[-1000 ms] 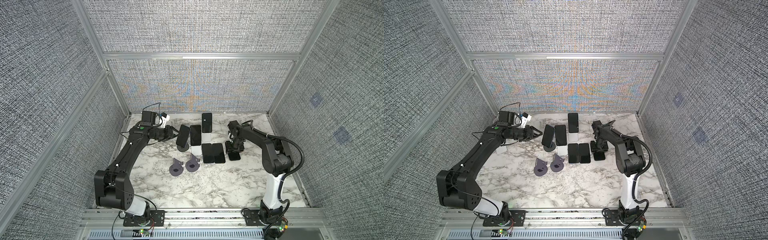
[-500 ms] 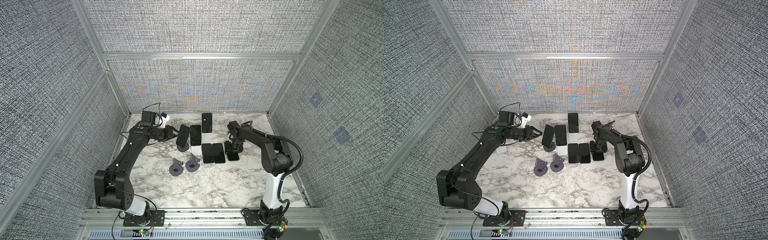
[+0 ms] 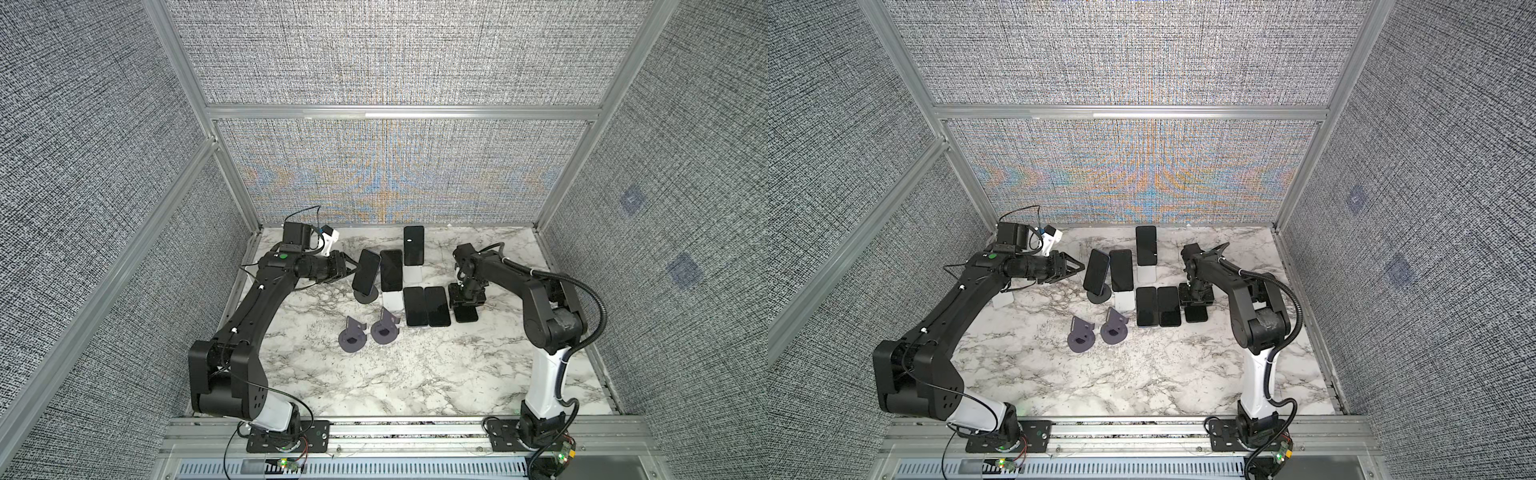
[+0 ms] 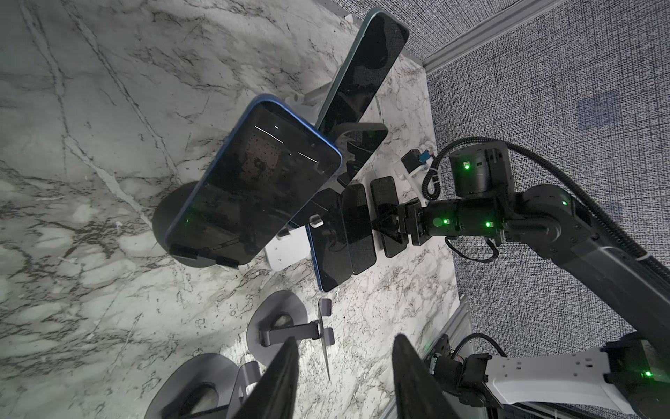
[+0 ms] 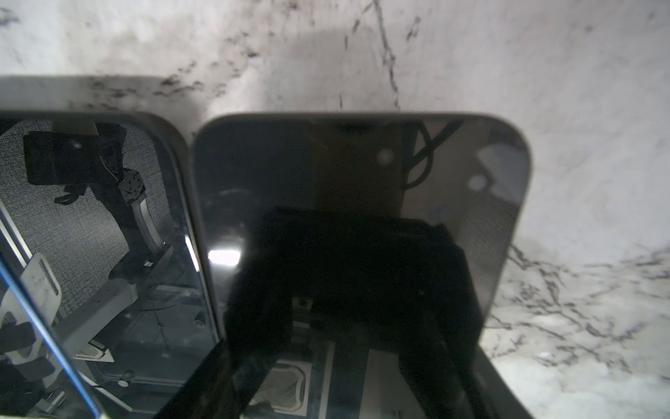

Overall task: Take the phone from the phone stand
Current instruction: 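Carry the dark phone with the right gripper and lower it beside the flat phones, then open the right gripper to release the dark phone flat on the table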

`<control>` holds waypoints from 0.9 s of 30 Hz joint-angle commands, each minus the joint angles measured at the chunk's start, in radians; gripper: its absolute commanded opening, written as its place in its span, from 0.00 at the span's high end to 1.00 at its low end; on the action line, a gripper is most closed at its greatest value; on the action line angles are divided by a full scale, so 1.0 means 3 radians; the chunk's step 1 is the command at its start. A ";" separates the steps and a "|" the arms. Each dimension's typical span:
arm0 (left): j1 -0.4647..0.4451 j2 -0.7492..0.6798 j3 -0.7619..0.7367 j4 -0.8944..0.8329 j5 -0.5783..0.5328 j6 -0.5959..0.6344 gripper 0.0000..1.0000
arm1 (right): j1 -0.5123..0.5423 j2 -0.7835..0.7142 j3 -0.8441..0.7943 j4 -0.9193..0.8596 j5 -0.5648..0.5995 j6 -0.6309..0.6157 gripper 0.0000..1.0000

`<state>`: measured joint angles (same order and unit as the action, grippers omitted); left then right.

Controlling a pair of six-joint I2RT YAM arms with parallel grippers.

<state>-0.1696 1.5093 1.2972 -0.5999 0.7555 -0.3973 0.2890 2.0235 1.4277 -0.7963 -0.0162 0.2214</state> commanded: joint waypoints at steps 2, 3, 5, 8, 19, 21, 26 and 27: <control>0.0011 -0.0027 -0.0007 0.0066 0.0023 0.0014 0.56 | 0.0003 0.0040 -0.0062 -0.0061 -0.0182 0.0044 0.45; 0.0010 -0.0028 -0.0009 0.0062 0.0023 0.0017 0.56 | -0.0002 0.0035 -0.0065 -0.0061 -0.0182 0.0040 0.45; 0.0011 -0.0034 -0.0005 0.0065 0.0024 0.0018 0.56 | 0.0001 0.0030 -0.0060 -0.0070 -0.0177 0.0031 0.43; 0.0018 -0.0036 -0.0005 0.0061 0.0023 0.0010 0.56 | 0.0006 0.0021 -0.0057 -0.0079 -0.0179 0.0024 0.42; 0.0032 -0.0044 -0.0007 0.0063 0.0038 0.0000 0.56 | 0.0024 0.0040 -0.0081 -0.0061 -0.0166 0.0024 0.37; 0.0030 -0.0042 -0.0007 0.0067 0.0039 0.0000 0.56 | 0.0024 0.0040 -0.0081 -0.0061 -0.0168 0.0024 0.36; 0.0036 -0.0048 -0.0008 0.0069 0.0043 -0.0007 0.56 | 0.0026 0.0037 -0.0080 -0.0061 -0.0171 0.0024 0.33; 0.0039 -0.0048 -0.0005 0.0068 0.0043 -0.0008 0.56 | 0.0031 0.0042 -0.0080 -0.0061 -0.0174 0.0022 0.32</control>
<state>-0.1604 1.5017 1.2972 -0.5995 0.7589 -0.4011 0.2951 2.0171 1.4155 -0.7849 0.0029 0.2207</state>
